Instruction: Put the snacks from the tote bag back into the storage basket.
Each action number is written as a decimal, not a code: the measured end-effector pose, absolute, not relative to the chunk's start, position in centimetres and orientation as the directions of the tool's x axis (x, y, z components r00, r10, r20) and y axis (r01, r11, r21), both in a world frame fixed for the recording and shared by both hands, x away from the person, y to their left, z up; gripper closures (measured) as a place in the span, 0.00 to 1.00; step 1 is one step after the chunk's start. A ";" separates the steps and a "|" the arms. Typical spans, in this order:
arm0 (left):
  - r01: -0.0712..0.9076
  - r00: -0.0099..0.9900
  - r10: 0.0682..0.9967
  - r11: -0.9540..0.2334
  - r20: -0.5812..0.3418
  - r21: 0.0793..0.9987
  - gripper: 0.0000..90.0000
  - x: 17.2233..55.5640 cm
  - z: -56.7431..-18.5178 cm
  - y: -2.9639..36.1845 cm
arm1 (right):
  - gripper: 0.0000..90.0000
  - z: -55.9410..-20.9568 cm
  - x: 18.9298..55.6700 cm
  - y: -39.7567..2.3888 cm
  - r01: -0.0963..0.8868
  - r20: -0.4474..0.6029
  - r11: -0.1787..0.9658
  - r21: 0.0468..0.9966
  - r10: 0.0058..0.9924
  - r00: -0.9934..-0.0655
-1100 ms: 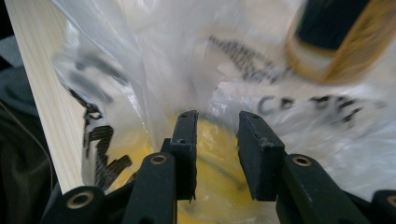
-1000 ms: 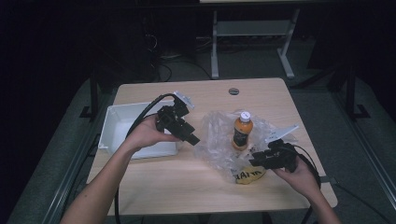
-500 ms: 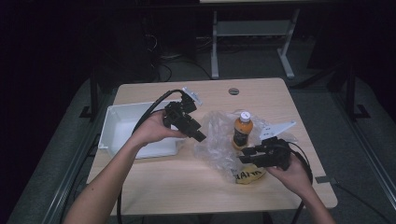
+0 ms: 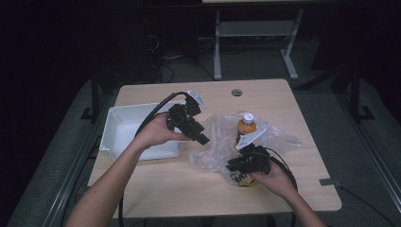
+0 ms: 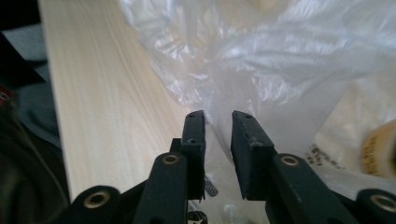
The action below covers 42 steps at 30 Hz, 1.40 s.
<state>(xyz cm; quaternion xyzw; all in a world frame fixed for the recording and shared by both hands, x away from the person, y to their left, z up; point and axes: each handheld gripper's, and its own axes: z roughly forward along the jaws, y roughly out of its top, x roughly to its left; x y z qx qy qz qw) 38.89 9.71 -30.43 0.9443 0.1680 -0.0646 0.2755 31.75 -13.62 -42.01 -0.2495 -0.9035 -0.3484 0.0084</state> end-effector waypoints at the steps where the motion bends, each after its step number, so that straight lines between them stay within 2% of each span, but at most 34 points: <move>1: 0.355 0.935 0.283 -0.791 -0.215 0.498 0.45 38.9 -30.4 9.6 | 0.87 -42.4 31.8 -13.5 0.464 0.194 0.643 0.610 0.447 -0.873; 6: 0.342 0.939 0.274 -0.802 -0.207 0.489 0.45 38.7 -30.6 9.2 | 0.90 -44.0 32.0 -13.1 0.468 0.174 0.679 0.565 0.457 -0.872; 9: 0.342 0.939 0.274 -0.801 -0.206 0.492 0.45 38.8 -30.7 8.9 | 0.88 -44.3 32.0 -13.2 0.465 0.163 0.692 0.552 0.457 -0.874; 16: 0.325 0.945 0.262 -0.808 -0.195 0.491 0.46 39.1 -30.4 7.9 | 0.75 -41.8 30.8 -14.7 0.458 0.181 0.609 0.647 0.461 -0.869; 23: 0.306 0.952 0.248 -0.815 -0.182 0.492 0.46 39.4 -29.8 5.9 | 0.69 -39.5 30.1 -17.6 0.457 0.174 0.529 0.715 0.499 -0.849; 34: 0.278 0.961 0.240 -0.824 -0.141 0.493 0.46 40.4 -28.7 2.7 | 0.61 -38.2 30.5 -23.0 0.496 0.162 0.435 0.751 0.608 -0.777; 42: 0.254 0.967 0.227 -0.834 -0.114 0.490 0.46 41.3 -28.3 0.6 | 0.59 -38.2 30.6 -25.4 0.526 0.153 0.407 0.747 0.664 -0.732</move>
